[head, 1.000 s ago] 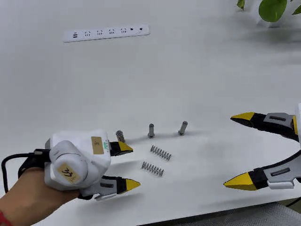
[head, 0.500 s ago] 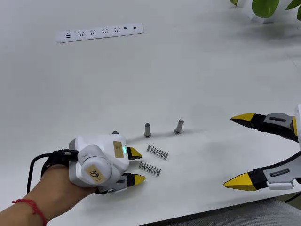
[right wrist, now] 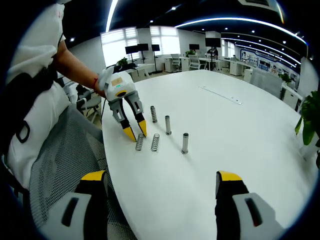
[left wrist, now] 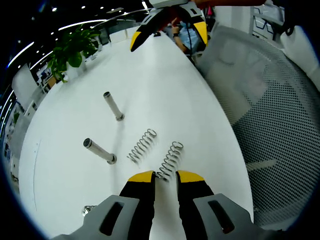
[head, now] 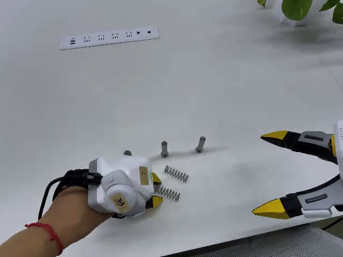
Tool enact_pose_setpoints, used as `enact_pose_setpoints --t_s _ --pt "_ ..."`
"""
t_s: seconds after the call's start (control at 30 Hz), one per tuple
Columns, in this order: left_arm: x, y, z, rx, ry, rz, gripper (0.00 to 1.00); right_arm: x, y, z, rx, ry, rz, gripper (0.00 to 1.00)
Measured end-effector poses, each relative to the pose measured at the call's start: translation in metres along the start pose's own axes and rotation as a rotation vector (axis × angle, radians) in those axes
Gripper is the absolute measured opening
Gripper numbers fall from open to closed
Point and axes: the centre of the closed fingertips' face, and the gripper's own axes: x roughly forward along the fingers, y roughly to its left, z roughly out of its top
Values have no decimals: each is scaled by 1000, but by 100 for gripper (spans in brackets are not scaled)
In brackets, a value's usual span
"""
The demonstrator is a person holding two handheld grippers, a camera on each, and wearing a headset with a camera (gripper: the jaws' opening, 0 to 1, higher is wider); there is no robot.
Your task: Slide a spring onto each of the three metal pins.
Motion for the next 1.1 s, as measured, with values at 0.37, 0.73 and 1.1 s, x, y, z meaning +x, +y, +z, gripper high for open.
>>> enact_pose_setpoints --t_s 0.37,0.73,1.1 --pt "0 -2 -3 19 20 -2 13 1 0 2 -3 -2 -1 89" --pt "0 -2 -4 -10 29 1 11 2 2 1 -9 4 2 89" --pt "-2 -6 -3 -76 1 -9 11 3 1 -1 -3 6 1 90"
